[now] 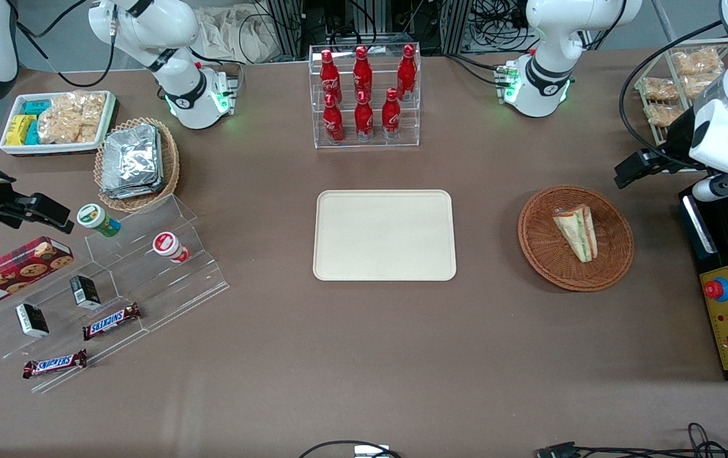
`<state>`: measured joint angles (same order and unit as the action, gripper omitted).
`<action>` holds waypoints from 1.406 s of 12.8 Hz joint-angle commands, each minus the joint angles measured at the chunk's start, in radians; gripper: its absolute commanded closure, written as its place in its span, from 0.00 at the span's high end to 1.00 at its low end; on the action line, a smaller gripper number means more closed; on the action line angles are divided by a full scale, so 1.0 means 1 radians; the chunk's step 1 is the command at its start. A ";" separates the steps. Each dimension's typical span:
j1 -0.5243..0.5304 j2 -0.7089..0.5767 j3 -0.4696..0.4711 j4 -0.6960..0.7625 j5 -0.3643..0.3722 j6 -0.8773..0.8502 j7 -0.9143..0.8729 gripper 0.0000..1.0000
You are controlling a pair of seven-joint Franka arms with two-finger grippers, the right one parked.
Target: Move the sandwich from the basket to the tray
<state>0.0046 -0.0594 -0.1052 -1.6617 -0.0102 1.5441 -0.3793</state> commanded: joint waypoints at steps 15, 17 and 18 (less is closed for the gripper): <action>0.008 -0.052 0.010 -0.336 0.059 0.272 0.005 1.00; 0.023 -0.082 0.010 -0.462 0.058 0.358 -0.015 1.00; 0.035 -0.095 0.010 -0.533 0.056 0.417 -0.019 1.00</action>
<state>0.0189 -0.0735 -0.0950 -2.0494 0.0377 1.8727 -0.3831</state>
